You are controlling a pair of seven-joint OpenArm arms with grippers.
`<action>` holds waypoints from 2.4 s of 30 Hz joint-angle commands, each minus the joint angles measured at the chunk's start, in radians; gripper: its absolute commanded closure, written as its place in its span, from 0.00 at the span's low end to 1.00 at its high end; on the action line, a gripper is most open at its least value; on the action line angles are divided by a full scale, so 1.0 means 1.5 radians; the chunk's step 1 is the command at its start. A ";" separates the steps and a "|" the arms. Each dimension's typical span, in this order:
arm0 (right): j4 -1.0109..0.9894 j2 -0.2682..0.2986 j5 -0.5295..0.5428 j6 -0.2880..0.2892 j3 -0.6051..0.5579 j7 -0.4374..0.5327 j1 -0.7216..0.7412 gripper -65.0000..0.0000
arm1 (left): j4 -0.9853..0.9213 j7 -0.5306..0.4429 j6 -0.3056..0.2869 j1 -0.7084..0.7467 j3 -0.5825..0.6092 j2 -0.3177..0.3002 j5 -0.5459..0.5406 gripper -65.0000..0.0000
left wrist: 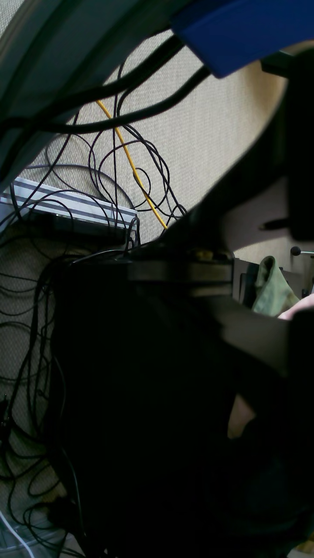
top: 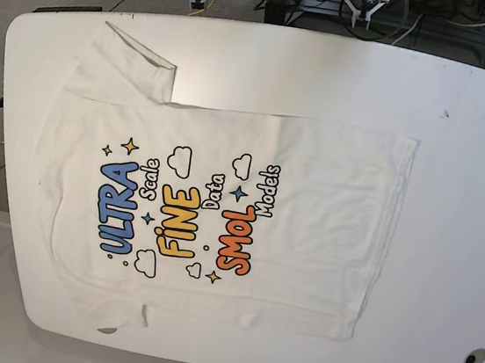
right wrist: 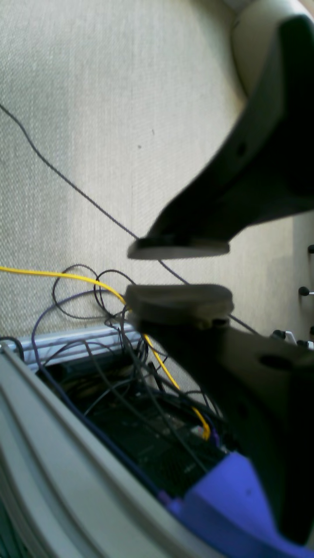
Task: Fold the T-shirt properly
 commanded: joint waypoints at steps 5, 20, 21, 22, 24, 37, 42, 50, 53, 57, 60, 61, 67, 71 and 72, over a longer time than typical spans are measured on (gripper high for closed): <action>0.004 0.001 -0.004 -0.002 -0.002 0.000 -0.003 0.80 | 0.005 -0.004 0.000 0.007 0.001 0.001 0.002 1.00; 0.015 0.005 -0.006 0.000 0.000 -0.004 -0.013 0.80 | 0.012 -0.004 0.001 0.015 0.002 0.000 0.007 1.00; 0.015 0.006 -0.006 0.000 0.000 -0.004 -0.015 0.80 | 0.013 -0.005 0.002 0.016 0.003 0.000 0.008 1.00; 0.017 0.006 -0.006 0.000 0.000 -0.004 -0.015 0.80 | 0.015 -0.004 0.002 0.017 0.003 0.000 0.007 1.00; 0.016 0.005 -0.004 -0.003 0.000 -0.004 -0.012 0.81 | 0.015 -0.003 0.000 0.016 0.002 0.000 0.005 1.00; 0.014 0.004 -0.005 -0.002 -0.001 -0.003 -0.008 0.88 | 0.008 -0.001 -0.001 0.010 0.000 0.002 0.005 1.00; 0.015 0.005 -0.006 -0.003 -0.001 -0.004 -0.007 0.85 | 0.008 0.002 0.001 0.012 0.001 0.000 0.006 1.00; 0.015 0.006 -0.008 -0.003 -0.003 -0.004 -0.008 0.84 | 0.009 0.003 0.002 0.015 0.001 -0.003 0.007 1.00; 0.020 0.006 -0.007 -0.001 -0.003 -0.001 -0.011 0.85 | 0.006 0.001 0.004 0.012 0.001 0.001 0.007 1.00; 0.020 0.006 -0.007 0.000 -0.002 -0.002 -0.012 0.86 | 0.007 0.001 0.003 0.012 0.001 0.001 0.007 1.00; 0.020 0.006 -0.007 0.000 -0.002 -0.002 -0.011 0.86 | 0.007 0.001 0.003 0.012 0.001 0.001 0.008 1.00; 0.020 0.007 -0.008 0.000 -0.003 -0.002 -0.011 0.86 | 0.006 0.002 0.004 0.012 0.001 0.001 0.008 1.00; 0.022 0.007 -0.006 0.000 -0.001 -0.003 -0.012 0.86 | 0.005 0.001 0.003 0.014 0.001 0.001 0.008 1.00; 0.023 0.008 -0.006 0.000 -0.001 -0.003 -0.012 0.86 | 0.006 -0.001 0.002 0.014 0.001 0.002 0.007 1.00; 0.024 0.007 -0.005 0.000 -0.001 -0.002 -0.011 0.86 | 0.003 -0.003 0.002 0.013 0.001 0.002 0.007 1.00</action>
